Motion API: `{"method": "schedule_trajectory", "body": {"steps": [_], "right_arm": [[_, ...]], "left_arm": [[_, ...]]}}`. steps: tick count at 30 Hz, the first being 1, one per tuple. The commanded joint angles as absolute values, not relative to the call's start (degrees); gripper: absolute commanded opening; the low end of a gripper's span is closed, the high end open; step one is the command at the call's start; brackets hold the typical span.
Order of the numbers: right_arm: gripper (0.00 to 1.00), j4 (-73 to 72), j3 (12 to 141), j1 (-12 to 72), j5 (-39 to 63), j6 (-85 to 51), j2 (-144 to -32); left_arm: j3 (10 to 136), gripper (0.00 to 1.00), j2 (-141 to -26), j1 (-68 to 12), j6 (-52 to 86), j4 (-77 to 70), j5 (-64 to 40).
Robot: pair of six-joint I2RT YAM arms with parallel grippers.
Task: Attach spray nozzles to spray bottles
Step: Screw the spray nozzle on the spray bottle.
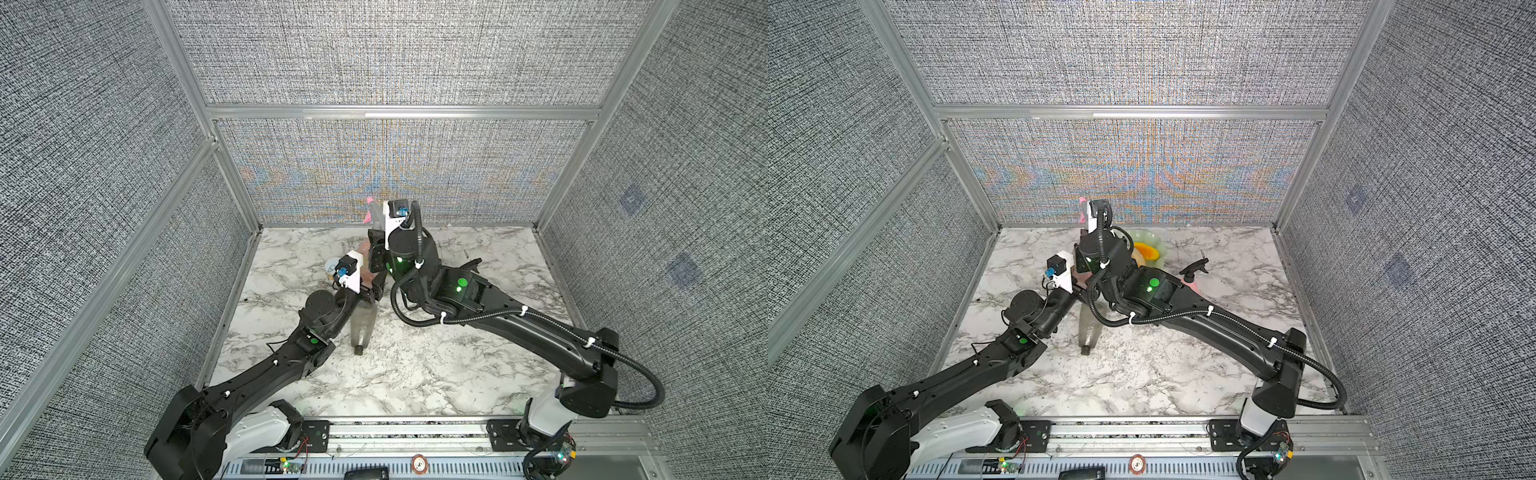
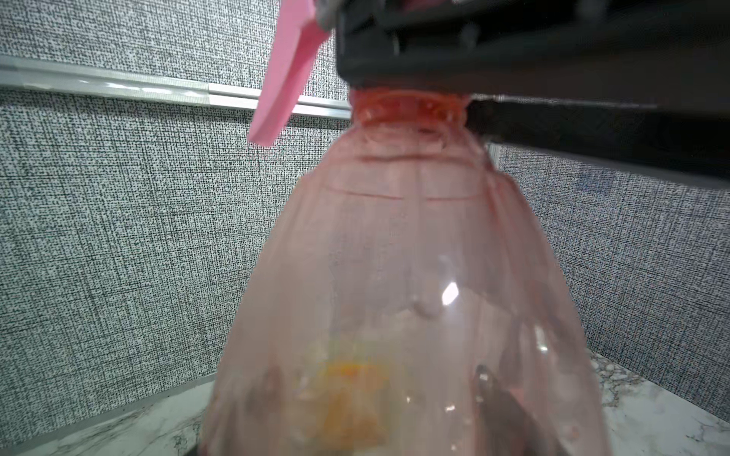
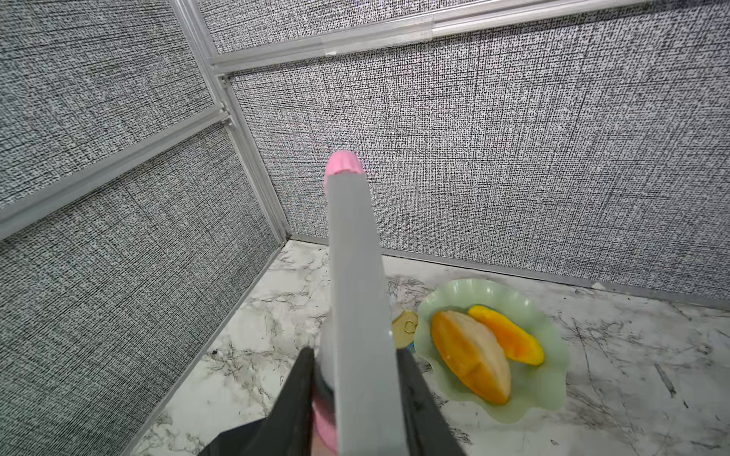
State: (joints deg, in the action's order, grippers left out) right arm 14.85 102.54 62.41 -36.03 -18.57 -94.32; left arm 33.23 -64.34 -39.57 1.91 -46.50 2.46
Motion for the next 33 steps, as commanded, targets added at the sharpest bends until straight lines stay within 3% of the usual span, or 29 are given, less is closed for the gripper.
{"method": "schedule_trajectory", "body": {"steps": [1, 7, 19, 26, 33], "right_arm": [[0.30, 18.0, 101.9, 62.7, -28.8, -16.3, -93.1], [0.46, 18.0, 100.5, 62.8, -28.3, -15.0, -89.8], [0.67, 21.1, 95.4, 62.8, -23.3, -14.3, -84.4], [0.74, 21.0, 86.1, 62.0, -18.3, -12.1, -74.6], [0.73, 22.3, 83.4, 59.4, -12.9, -11.1, -71.0]], "left_arm": [[33.2, 0.66, -64.7, -40.0, -1.6, -53.4, -6.2], [33.1, 0.66, -65.1, -39.9, -0.9, -53.5, -6.8], [33.3, 0.66, -65.7, -39.4, 0.5, -53.8, -7.9], [33.4, 0.66, -65.8, -39.3, 2.1, -54.2, -9.4], [33.3, 0.66, -65.4, -39.3, 3.4, -54.8, -10.3]]}}
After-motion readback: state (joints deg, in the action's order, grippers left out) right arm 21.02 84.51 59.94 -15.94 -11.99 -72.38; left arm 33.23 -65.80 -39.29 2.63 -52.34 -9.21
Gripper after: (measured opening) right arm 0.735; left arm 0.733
